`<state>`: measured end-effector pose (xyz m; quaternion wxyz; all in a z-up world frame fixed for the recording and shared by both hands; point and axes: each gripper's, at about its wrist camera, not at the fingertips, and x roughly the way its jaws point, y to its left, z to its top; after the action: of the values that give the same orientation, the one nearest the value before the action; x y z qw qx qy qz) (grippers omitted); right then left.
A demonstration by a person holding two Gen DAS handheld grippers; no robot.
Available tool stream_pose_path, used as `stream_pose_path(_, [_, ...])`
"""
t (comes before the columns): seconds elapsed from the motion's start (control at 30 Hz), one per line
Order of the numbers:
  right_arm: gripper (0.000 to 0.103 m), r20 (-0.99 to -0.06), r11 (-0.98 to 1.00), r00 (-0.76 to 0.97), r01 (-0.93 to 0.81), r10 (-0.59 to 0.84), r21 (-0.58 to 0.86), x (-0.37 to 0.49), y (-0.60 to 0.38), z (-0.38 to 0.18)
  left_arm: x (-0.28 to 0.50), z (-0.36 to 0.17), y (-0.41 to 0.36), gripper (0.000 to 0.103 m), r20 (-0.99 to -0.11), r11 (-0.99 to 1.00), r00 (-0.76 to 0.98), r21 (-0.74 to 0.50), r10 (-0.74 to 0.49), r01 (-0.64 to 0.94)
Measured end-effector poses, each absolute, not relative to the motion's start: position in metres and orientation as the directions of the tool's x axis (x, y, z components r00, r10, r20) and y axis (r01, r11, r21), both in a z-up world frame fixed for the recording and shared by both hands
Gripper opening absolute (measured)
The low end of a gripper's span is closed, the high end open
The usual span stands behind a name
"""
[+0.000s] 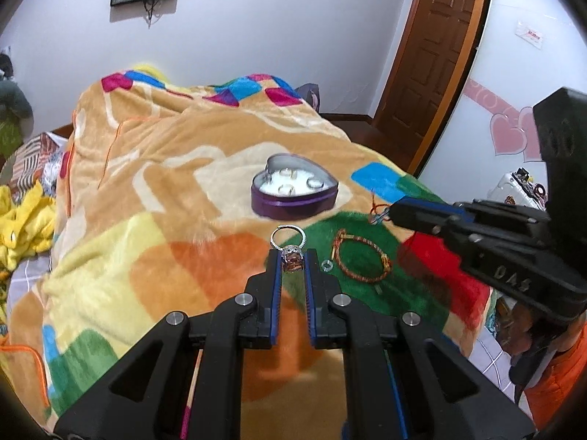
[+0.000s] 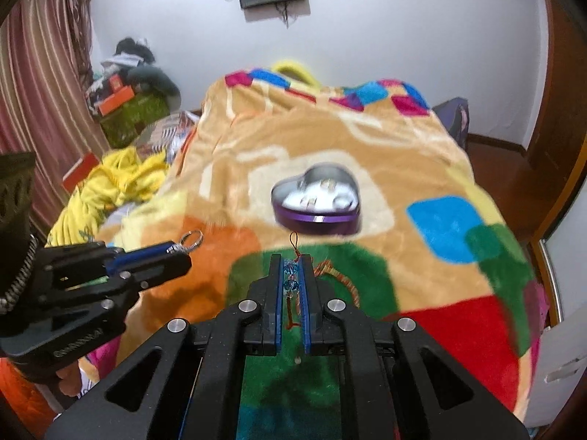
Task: Organize jewelry
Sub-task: 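Grasp a red-string earring with the right gripper while the left grasps a silver stone ring, then carry both held pieces over the heart tin and lower them inside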
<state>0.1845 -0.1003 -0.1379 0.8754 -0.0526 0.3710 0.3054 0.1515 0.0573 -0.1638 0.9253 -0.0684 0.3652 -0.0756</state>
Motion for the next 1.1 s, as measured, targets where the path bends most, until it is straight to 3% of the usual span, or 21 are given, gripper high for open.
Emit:
stream_pose_path(0.57, [0.007, -0.573, 0.811, 0.631, -0.576, 0.523, 0.105, 0.21, -0.098, -0.092, 0.198, -0.138, 0.062, 0.011, -0.613, 0.984, 0.773, -0.153, -0.165, 0.089])
stream_pose_path(1.1, [0.007, -0.584, 0.789, 0.601, -0.604, 0.546, 0.117, 0.255, -0.076, -0.106, 0.248, -0.161, 0.074, 0.01, -0.646, 0.984, 0.747, -0.163, -0.159, 0.068])
